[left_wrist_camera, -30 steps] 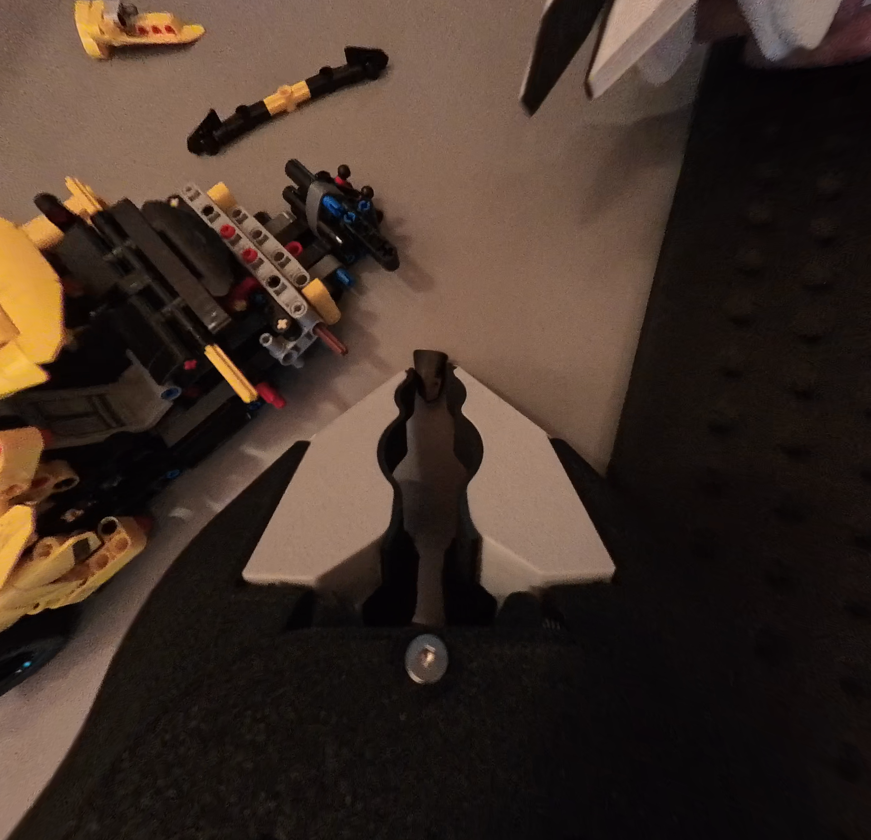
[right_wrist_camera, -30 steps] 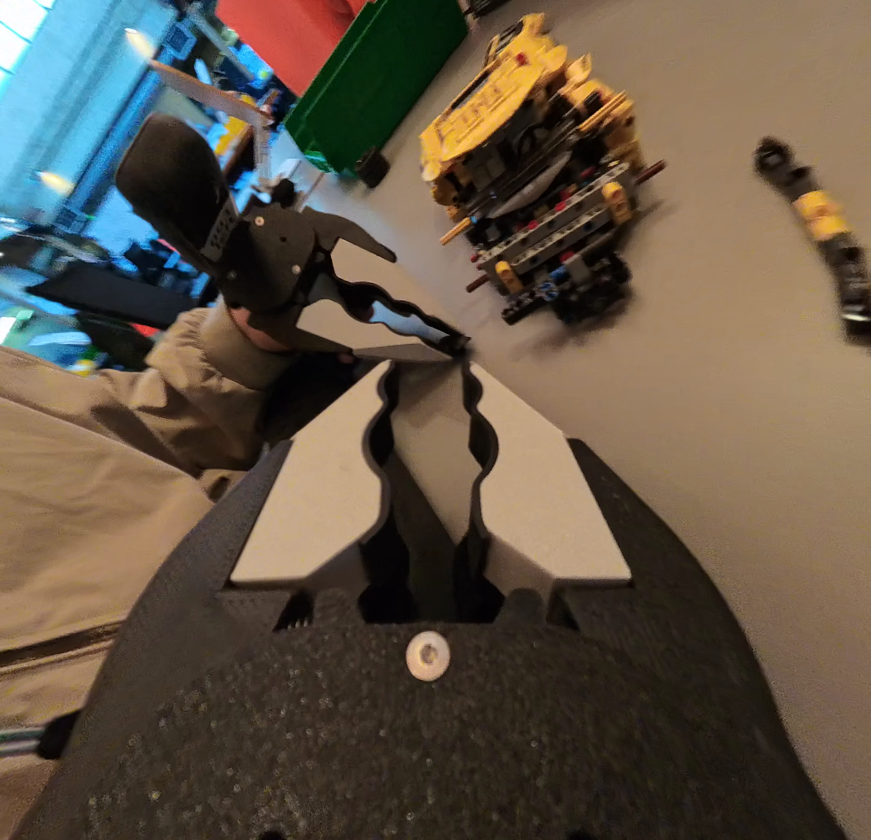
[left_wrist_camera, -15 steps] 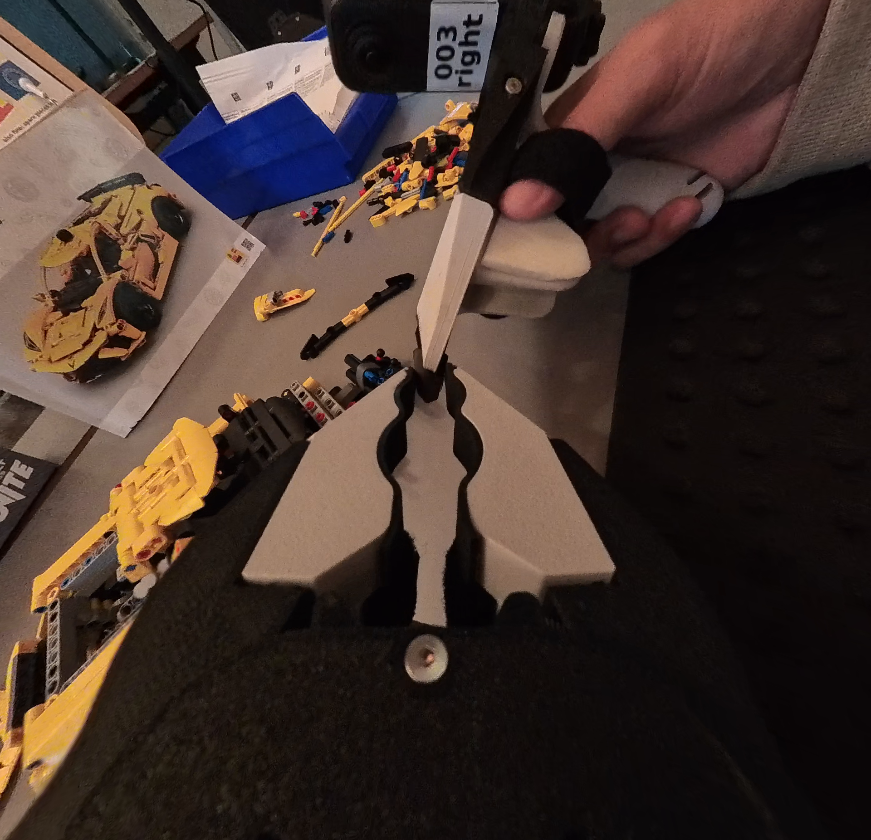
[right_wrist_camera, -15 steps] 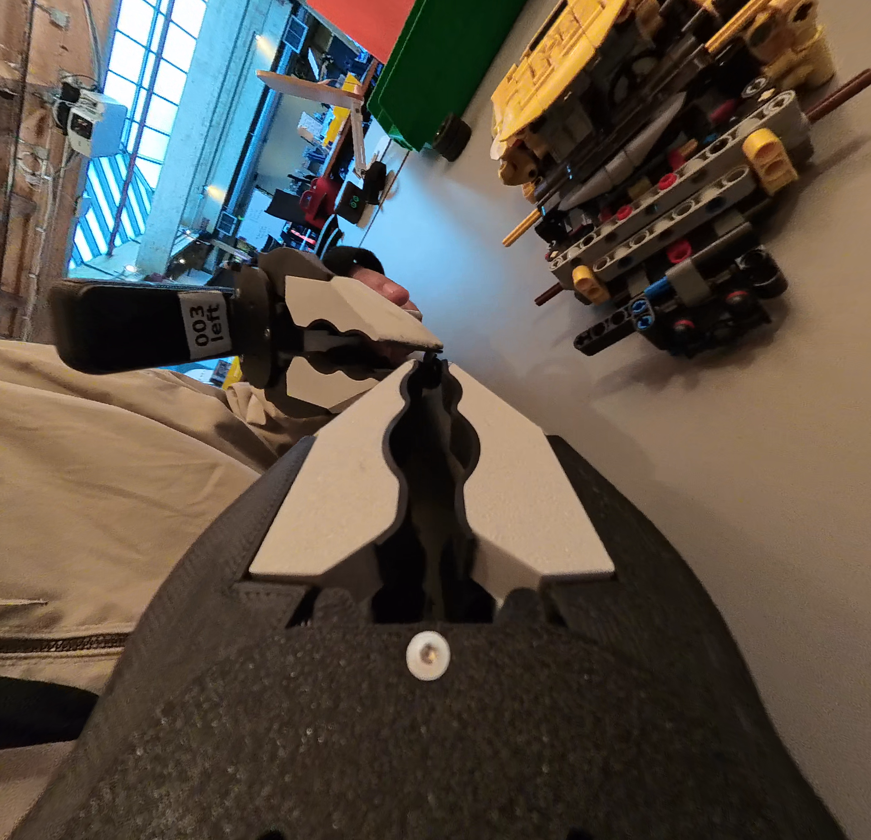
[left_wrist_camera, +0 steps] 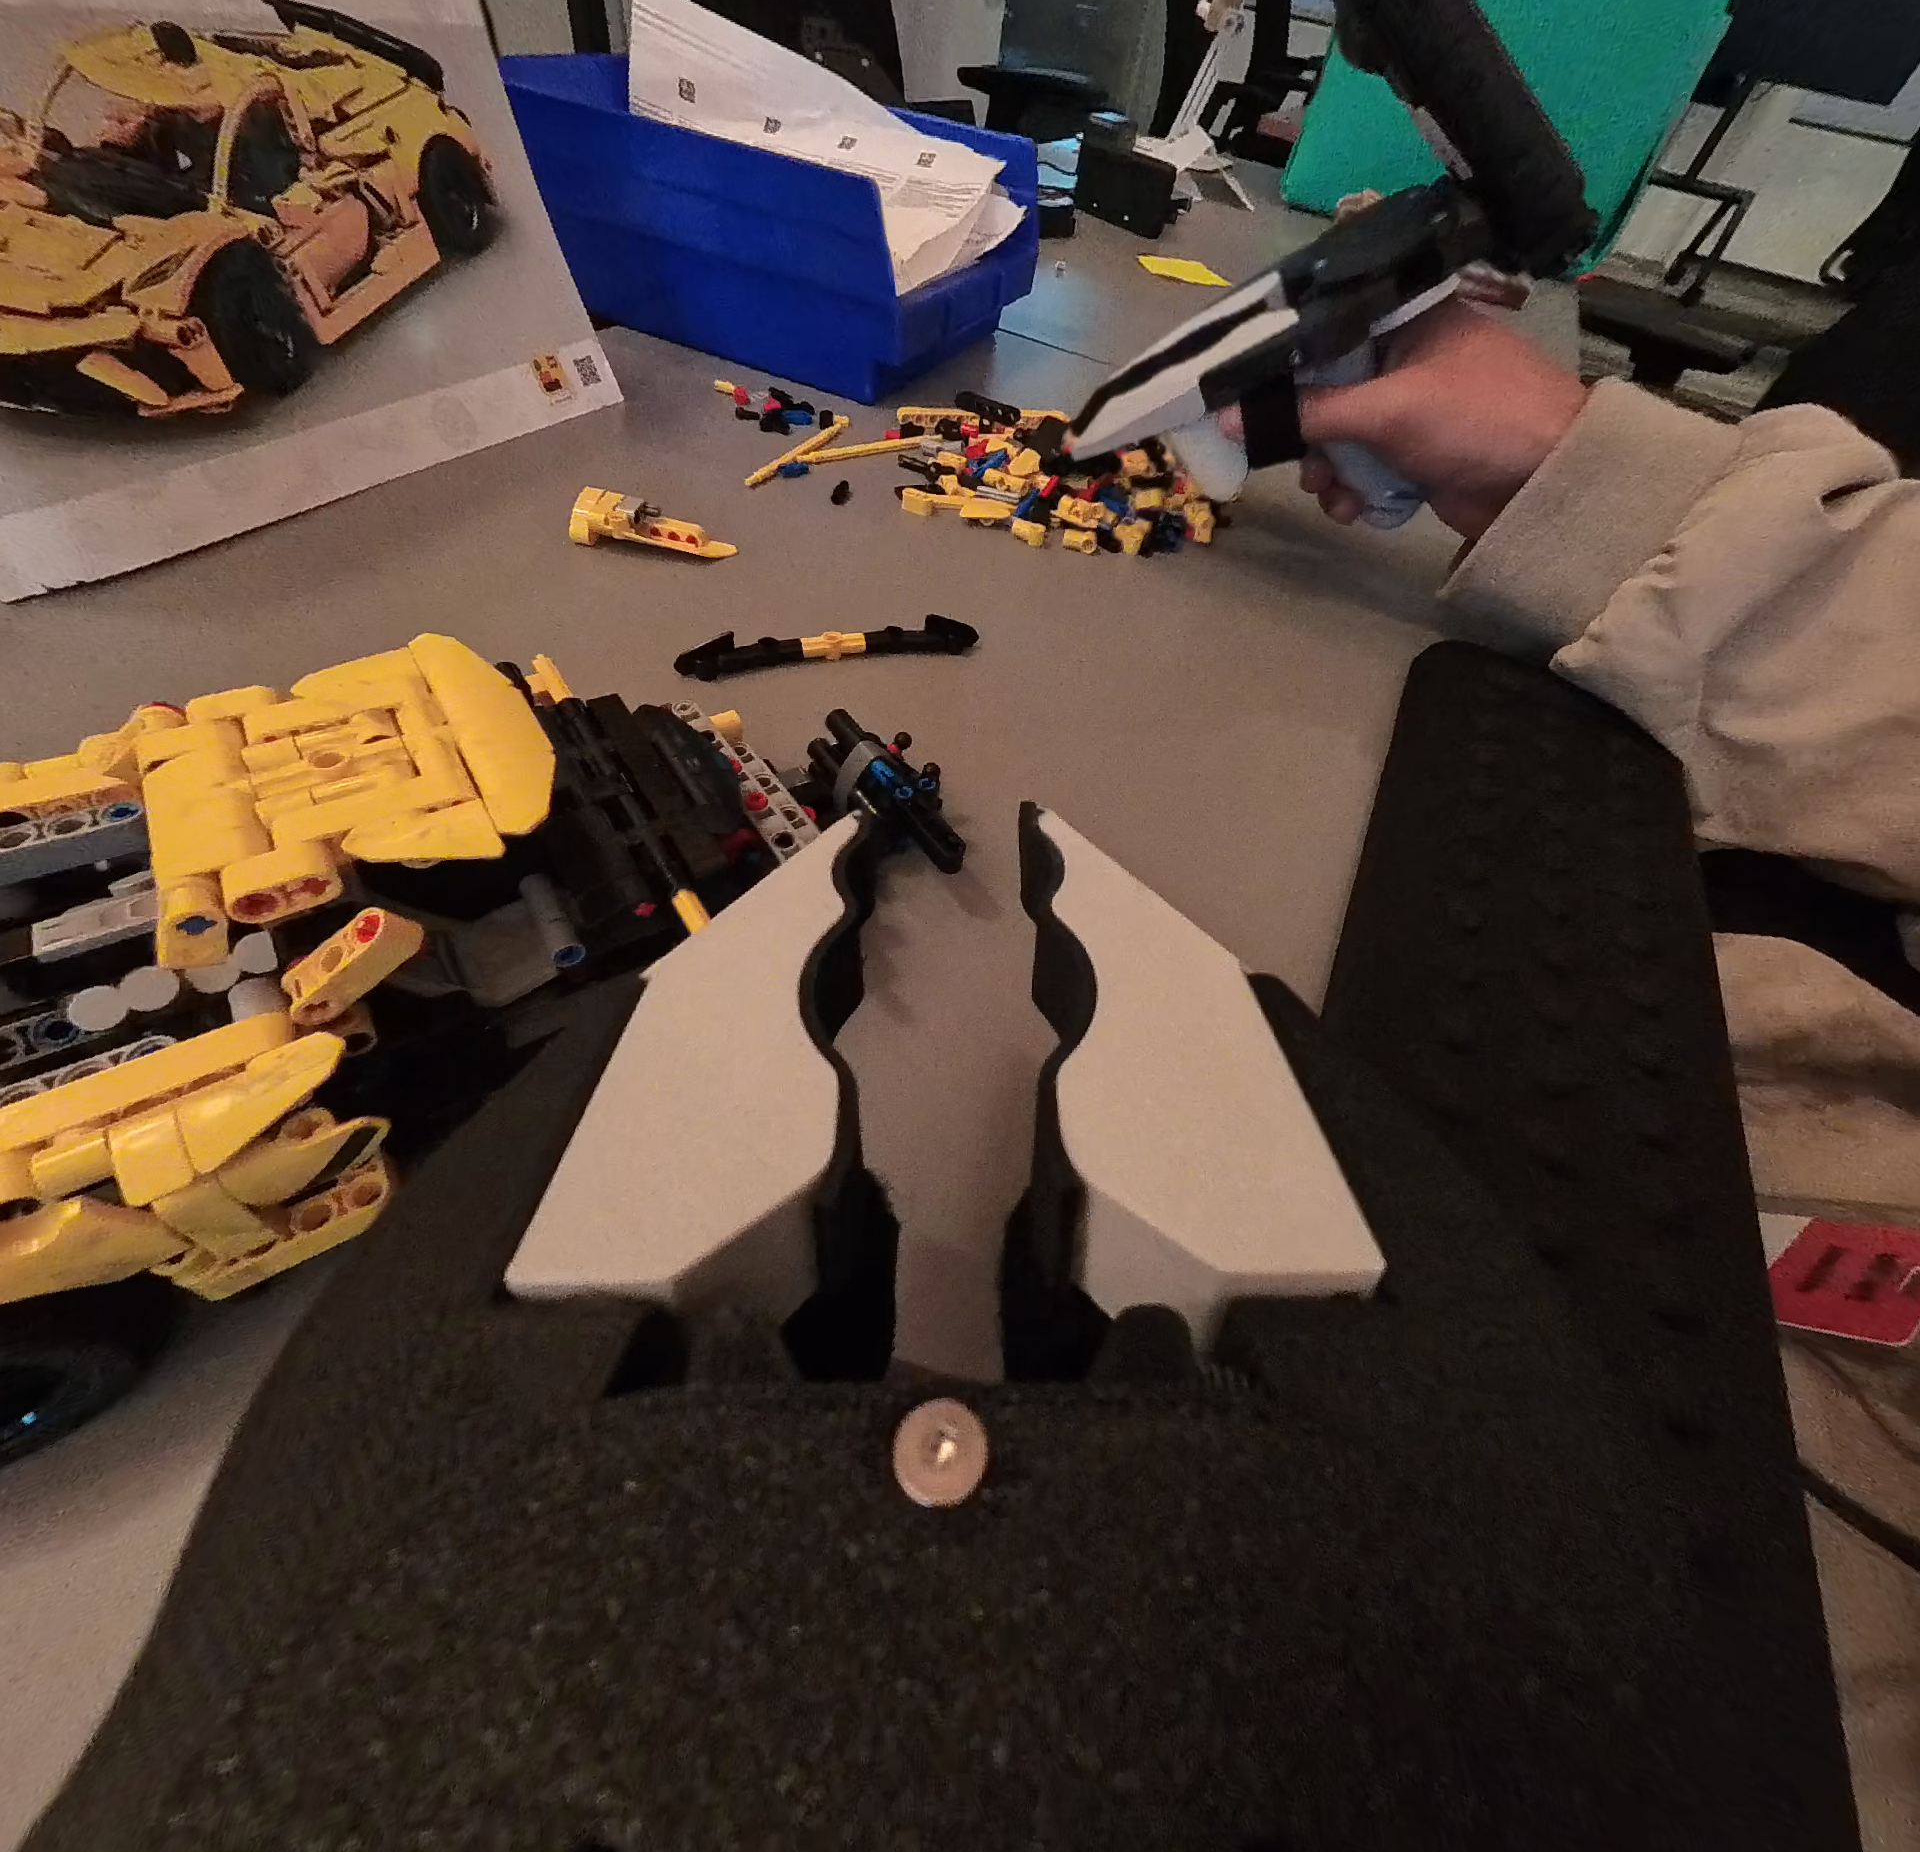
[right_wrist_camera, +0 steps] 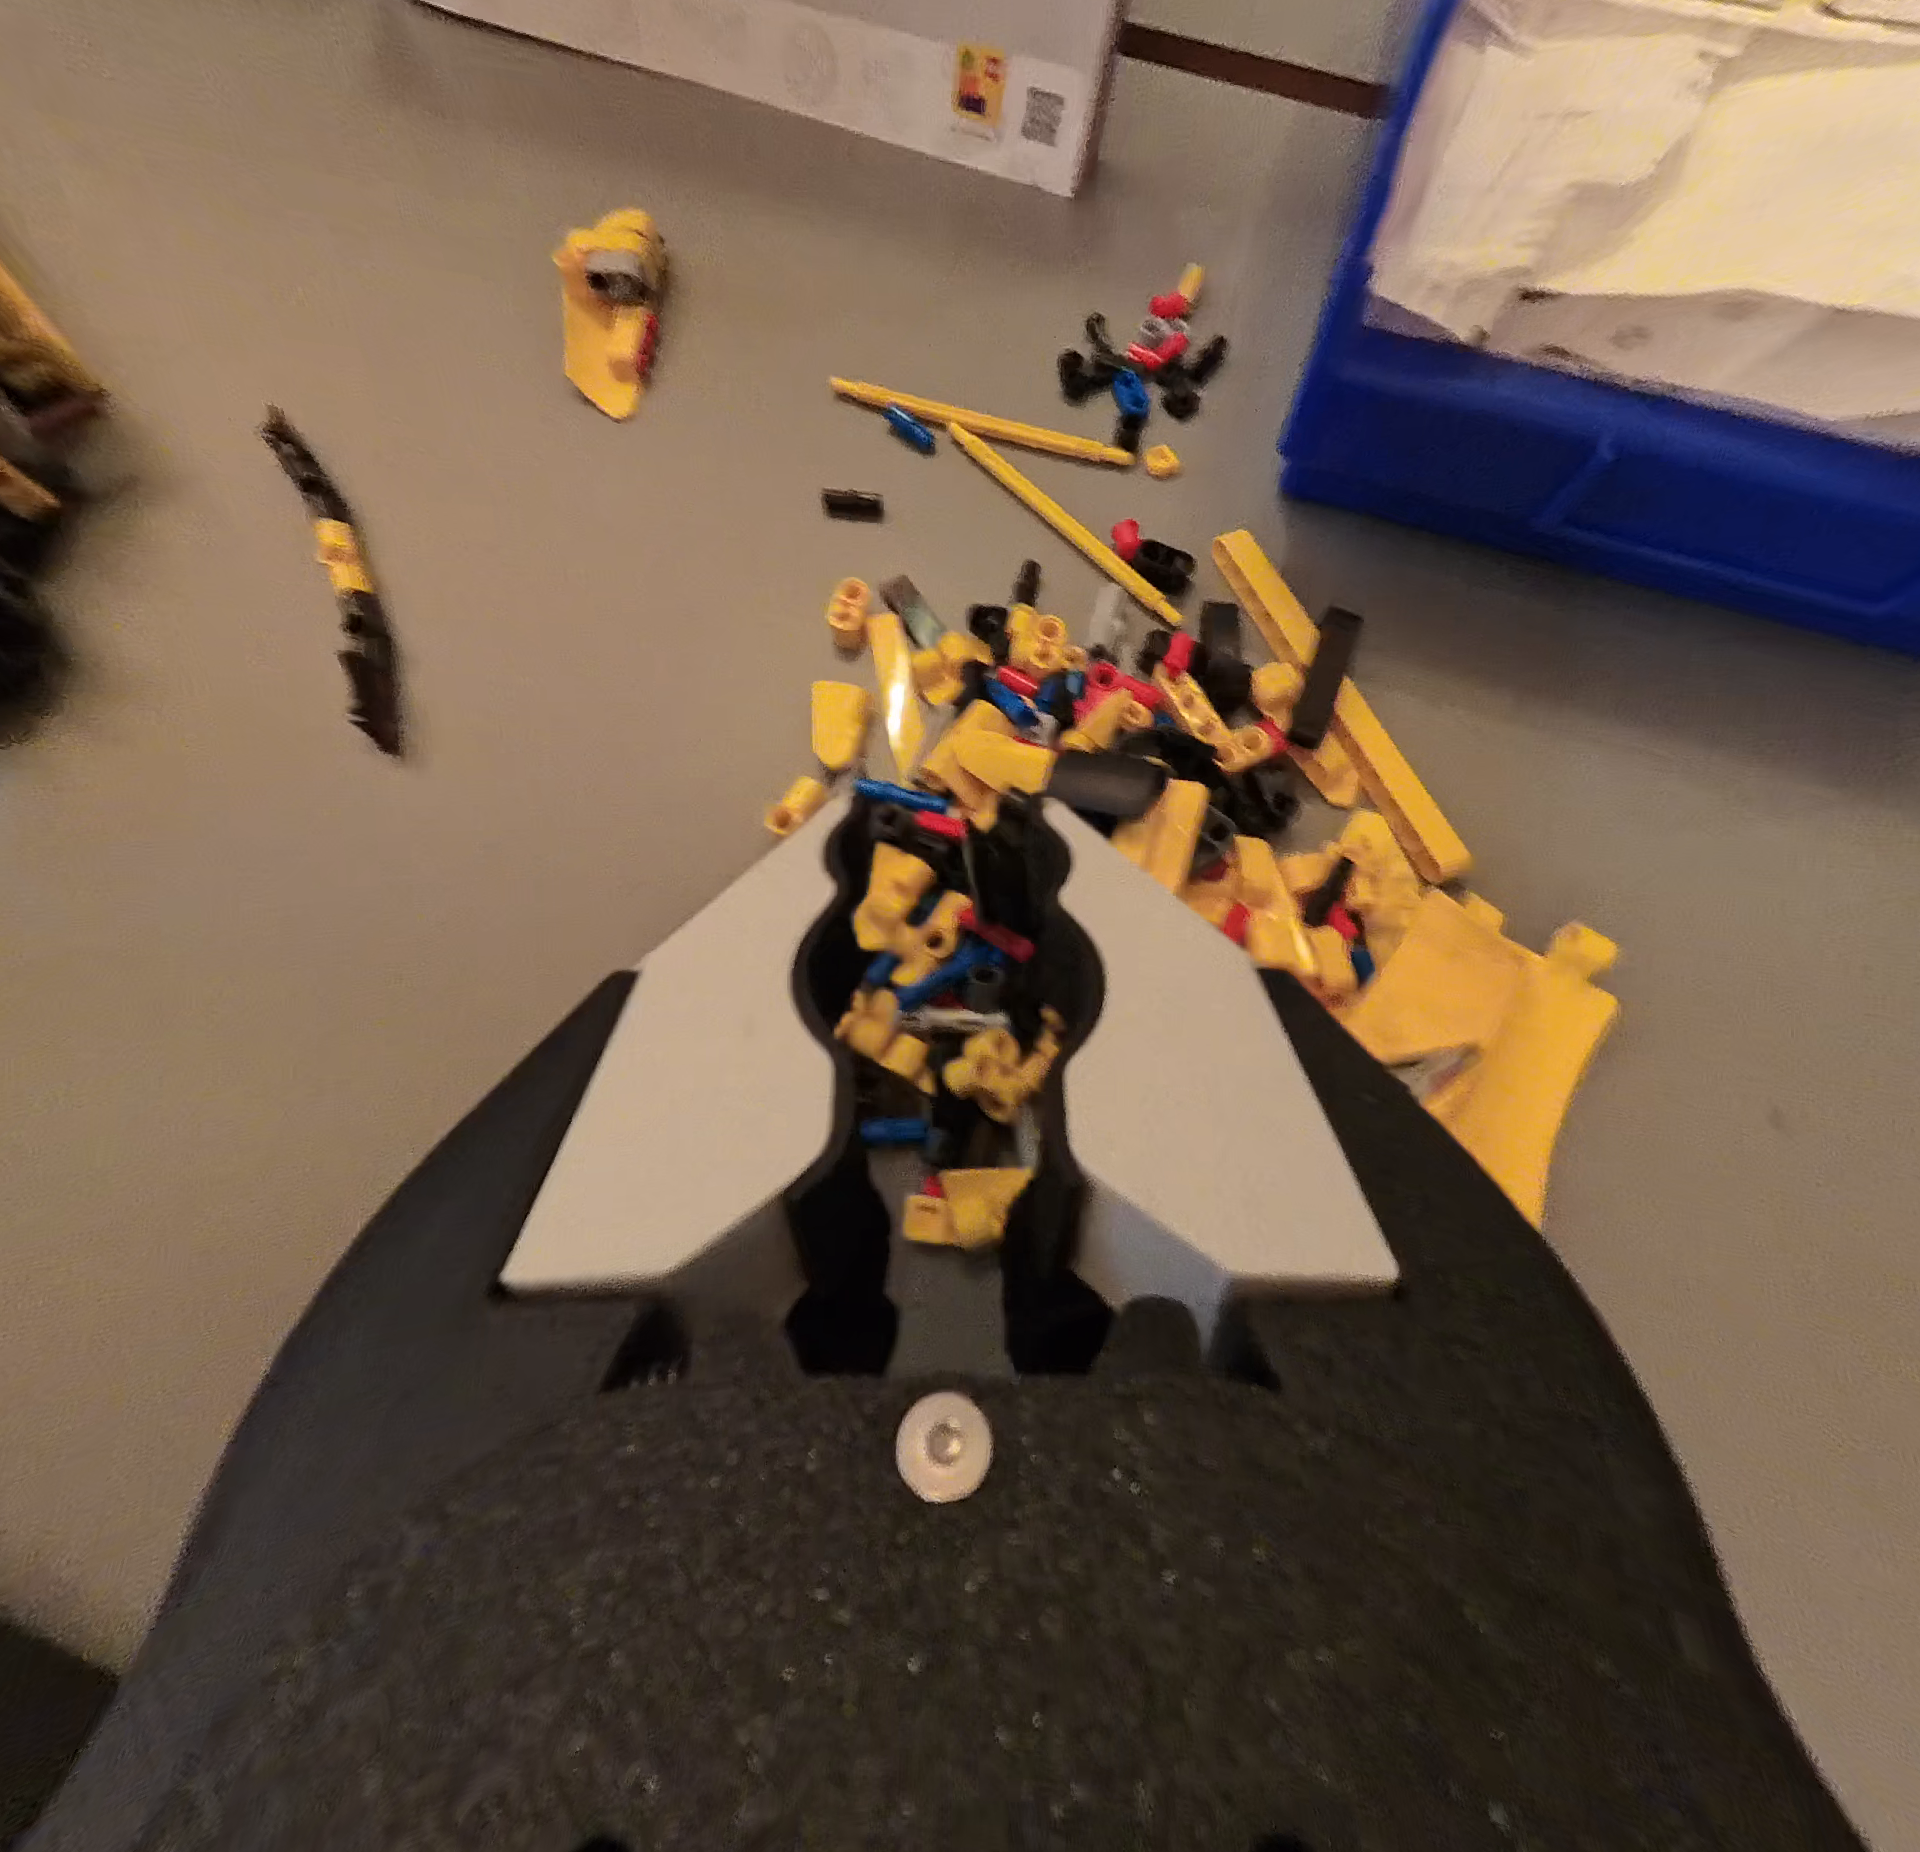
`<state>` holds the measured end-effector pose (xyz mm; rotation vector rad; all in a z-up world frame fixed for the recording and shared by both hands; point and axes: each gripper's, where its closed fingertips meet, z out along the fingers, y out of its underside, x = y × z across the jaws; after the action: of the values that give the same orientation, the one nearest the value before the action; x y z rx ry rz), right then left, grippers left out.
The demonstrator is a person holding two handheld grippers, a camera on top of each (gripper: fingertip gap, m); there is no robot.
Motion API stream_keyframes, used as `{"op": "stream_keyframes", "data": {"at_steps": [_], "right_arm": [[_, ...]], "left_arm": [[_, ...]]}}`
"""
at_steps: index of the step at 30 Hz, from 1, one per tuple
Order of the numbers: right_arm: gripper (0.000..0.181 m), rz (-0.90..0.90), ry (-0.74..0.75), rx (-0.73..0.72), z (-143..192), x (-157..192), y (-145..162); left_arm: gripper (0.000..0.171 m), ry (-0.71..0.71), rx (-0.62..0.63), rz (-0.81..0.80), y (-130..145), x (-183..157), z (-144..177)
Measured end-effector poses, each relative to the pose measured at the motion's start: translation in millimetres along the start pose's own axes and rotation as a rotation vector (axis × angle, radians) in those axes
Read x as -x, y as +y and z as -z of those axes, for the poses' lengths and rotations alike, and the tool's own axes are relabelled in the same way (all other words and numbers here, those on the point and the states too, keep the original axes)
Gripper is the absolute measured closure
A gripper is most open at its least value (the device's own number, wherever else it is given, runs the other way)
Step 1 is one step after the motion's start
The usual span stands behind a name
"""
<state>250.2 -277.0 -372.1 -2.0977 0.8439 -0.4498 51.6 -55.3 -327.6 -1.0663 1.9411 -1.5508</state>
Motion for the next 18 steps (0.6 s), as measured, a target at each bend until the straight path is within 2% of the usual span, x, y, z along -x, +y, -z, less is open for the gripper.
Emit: {"op": "stream_keyframes", "data": {"at_steps": [2, 4, 7, 9, 10, 12, 14, 16, 18], "right_arm": [[0.136, 0.042, -0.137, -0.083, 0, 38, -20], [0.141, 0.117, -0.265, -0.124, -4, 88, -33], [0.134, 0.207, -0.308, 0.064, -31, 126, -9], [0.129, 0.202, -0.364, 0.130, -41, 139, 2], [0.131, 0.191, -0.358, 0.128, -44, 139, 1], [0.149, 0.202, -0.354, 0.106, -46, 140, -4], [0.174, 0.250, -0.340, 0.113, -50, 139, -1], [0.175, 0.282, -0.372, 0.100, -45, 145, -5], [0.176, 0.245, -0.508, 0.022, -24, 166, -25]], "left_arm": [[0.146, 0.015, -0.006, 0.024, 0, -1, 0], [0.146, 0.076, -0.016, 0.077, -2, -8, 0], [0.146, 0.132, -0.039, 0.149, -5, -10, 2], [0.146, 0.153, -0.066, 0.183, -9, -10, 6], [0.146, 0.159, -0.083, 0.199, -11, -10, 8], [0.146, 0.169, -0.109, 0.227, -15, -8, 11], [0.146, 0.170, -0.118, 0.247, -17, -5, 11], [0.146, 0.159, -0.115, 0.239, -17, -4, 11], [0.146, 0.161, -0.105, 0.236, -15, -3, 10]]}}
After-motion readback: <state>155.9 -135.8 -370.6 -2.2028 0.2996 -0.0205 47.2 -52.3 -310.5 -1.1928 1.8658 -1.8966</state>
